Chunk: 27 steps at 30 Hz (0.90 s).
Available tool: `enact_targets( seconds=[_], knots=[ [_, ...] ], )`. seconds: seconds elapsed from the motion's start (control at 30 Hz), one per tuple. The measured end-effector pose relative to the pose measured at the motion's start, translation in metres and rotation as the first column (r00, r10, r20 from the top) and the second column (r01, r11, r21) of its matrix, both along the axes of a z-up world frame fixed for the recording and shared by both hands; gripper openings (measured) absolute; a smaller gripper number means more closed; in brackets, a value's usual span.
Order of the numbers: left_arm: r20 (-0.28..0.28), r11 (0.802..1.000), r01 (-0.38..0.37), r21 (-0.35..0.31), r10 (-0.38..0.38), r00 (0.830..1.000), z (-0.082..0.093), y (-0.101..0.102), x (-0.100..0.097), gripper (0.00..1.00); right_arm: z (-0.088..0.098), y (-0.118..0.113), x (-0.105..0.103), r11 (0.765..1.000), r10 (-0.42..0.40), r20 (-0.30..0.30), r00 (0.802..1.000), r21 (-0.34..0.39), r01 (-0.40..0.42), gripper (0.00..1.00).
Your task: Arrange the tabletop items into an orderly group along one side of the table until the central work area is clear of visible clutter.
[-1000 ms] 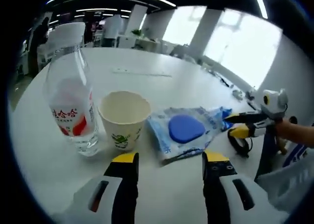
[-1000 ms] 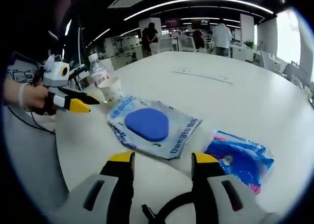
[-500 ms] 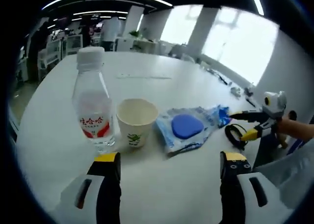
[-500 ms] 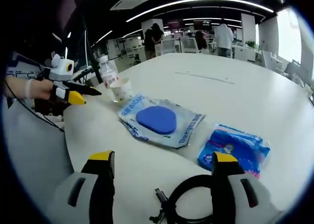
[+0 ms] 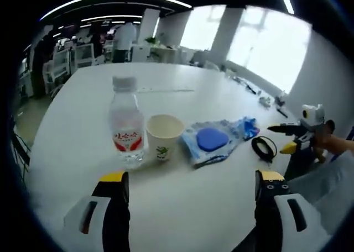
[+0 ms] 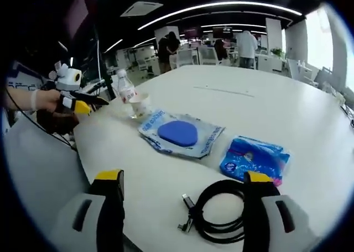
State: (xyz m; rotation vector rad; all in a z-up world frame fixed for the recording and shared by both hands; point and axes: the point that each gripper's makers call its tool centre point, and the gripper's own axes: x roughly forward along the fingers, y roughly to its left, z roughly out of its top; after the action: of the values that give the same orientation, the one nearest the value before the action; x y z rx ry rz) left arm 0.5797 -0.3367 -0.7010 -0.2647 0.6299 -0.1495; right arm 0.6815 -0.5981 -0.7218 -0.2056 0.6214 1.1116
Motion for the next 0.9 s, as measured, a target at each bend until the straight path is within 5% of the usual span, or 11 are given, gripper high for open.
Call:
enact_targets(
  seconds=[0.53, 0.77, 0.9],
  knots=[
    [0.036, 1.0, 0.002, -0.022, -0.001, 0.999, 0.021, 0.0, -0.039, 0.97, 0.02, -0.049, -0.013, 0.999, -0.052, 0.049, 0.997, -0.012, 0.053, 1.0],
    [0.031, 0.997, 0.052, -0.053, -0.051, 0.998, 0.026, -0.002, -0.046, 0.97, 0.018, -0.063, -0.02, 0.995, -0.102, 0.024, 0.995, 0.005, 0.101, 1.0],
    [0.077, 0.994, 0.053, -0.093, -0.046, 0.996, 0.026, 0.0, -0.052, 0.97, 0.016, -0.064, -0.026, 0.989, -0.143, -0.006, 0.99, 0.029, 0.143, 1.0]
  ],
)
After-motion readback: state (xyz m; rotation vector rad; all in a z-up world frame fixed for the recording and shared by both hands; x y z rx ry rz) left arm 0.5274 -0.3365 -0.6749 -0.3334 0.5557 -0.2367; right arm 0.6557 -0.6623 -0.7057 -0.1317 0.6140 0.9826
